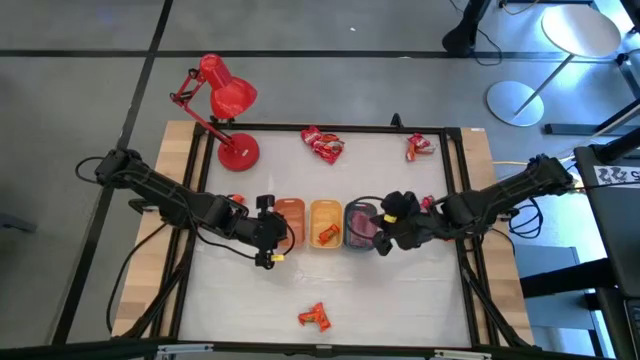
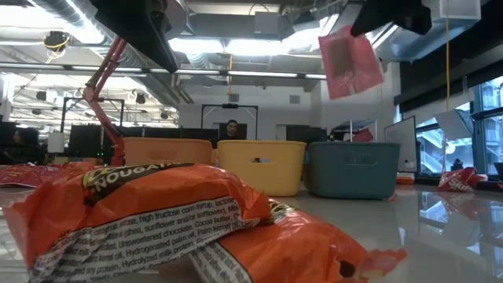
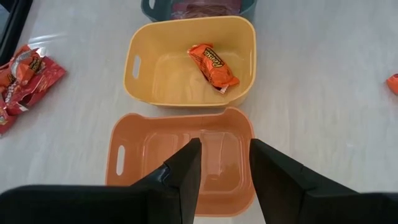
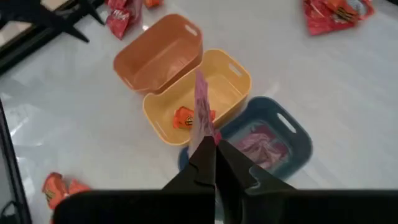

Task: Sort candy
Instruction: Put the pink candy into the blue bin

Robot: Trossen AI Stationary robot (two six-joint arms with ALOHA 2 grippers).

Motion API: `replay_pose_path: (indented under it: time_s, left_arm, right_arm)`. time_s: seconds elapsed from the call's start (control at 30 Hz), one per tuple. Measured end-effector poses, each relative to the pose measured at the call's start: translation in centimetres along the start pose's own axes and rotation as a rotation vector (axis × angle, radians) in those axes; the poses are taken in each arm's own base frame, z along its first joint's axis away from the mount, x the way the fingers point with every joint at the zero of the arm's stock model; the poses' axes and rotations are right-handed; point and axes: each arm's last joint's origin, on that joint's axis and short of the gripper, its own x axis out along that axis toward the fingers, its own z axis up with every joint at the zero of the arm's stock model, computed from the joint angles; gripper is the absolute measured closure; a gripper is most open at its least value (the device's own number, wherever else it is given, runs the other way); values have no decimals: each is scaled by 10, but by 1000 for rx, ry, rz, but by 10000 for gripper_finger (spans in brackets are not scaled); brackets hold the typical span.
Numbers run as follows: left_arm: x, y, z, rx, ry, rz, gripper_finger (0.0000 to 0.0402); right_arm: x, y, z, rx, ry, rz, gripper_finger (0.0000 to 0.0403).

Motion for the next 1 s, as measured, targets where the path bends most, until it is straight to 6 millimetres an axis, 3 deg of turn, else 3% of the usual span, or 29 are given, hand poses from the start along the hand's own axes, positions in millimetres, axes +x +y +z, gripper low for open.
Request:
replay_pose_path:
  time_s: [0.3, 0.77, 1.0]
  left_arm:
    - [0, 0, 0, 0, 0, 0, 274]
    - [0, 0, 0, -11, 1, 0, 274]
    - [0, 0, 0, -11, 1, 0, 274]
  right_arm:
    - [34, -17, -26, 6, 10, 95, 403]
    - [74, -56, -31, 34, 100, 174, 403]
    - [76, -52, -27, 39, 77, 292, 403]
